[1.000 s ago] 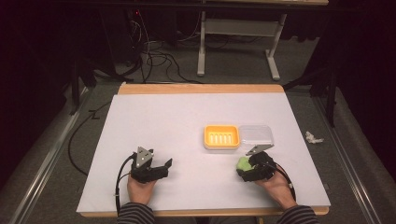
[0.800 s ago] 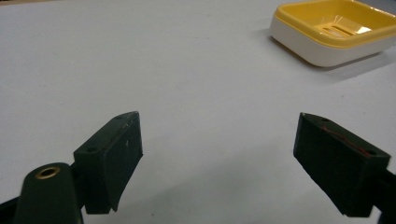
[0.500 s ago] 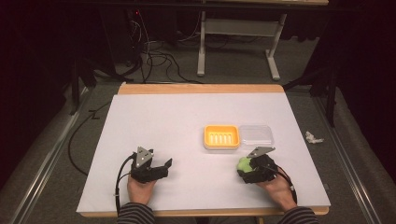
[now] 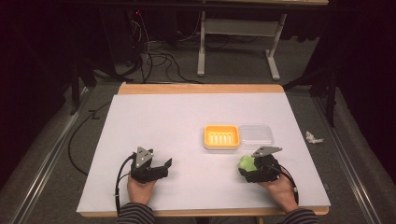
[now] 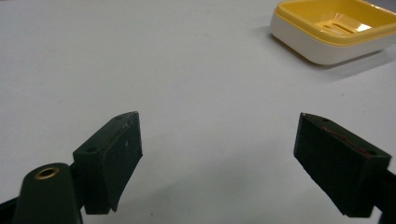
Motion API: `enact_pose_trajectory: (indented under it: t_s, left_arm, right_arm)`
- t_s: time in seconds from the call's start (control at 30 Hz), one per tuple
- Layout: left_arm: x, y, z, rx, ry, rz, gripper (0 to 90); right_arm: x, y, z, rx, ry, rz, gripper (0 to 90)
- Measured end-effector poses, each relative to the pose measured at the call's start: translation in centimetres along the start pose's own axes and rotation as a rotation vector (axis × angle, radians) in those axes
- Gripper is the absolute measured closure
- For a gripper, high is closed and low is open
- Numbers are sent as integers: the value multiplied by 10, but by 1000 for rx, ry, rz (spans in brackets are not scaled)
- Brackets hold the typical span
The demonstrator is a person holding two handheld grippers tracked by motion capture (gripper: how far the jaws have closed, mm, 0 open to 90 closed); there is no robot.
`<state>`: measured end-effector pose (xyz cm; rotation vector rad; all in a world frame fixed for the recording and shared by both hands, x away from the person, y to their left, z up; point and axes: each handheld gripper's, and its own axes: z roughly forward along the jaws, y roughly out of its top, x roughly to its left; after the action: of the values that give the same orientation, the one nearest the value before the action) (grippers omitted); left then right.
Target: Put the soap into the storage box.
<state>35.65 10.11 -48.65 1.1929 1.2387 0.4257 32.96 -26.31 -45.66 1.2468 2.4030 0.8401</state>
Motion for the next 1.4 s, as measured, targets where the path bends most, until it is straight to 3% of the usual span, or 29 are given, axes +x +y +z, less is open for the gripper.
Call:
enact_pose_trajectory:
  t_s: [0.17,0.43,0.8,1.27,1.4]
  left_arm:
    - [0,0,0,0,-8,3,153]
    - [-1,-1,-1,-1,-13,8,149]
    - [-1,-1,-1,0,-21,7,151]
    - [-2,-2,-1,5,-17,18,155]
    - [-1,0,-1,-2,-17,1,156]
  right_arm:
    - [-4,-2,-10,-53,30,42,274]
    - [-10,-4,-17,-86,38,60,275]
    - [-19,-5,-27,-128,17,103,277]
    - [-28,0,-46,-170,3,111,277]
    - [-28,2,-48,-168,0,114,278]
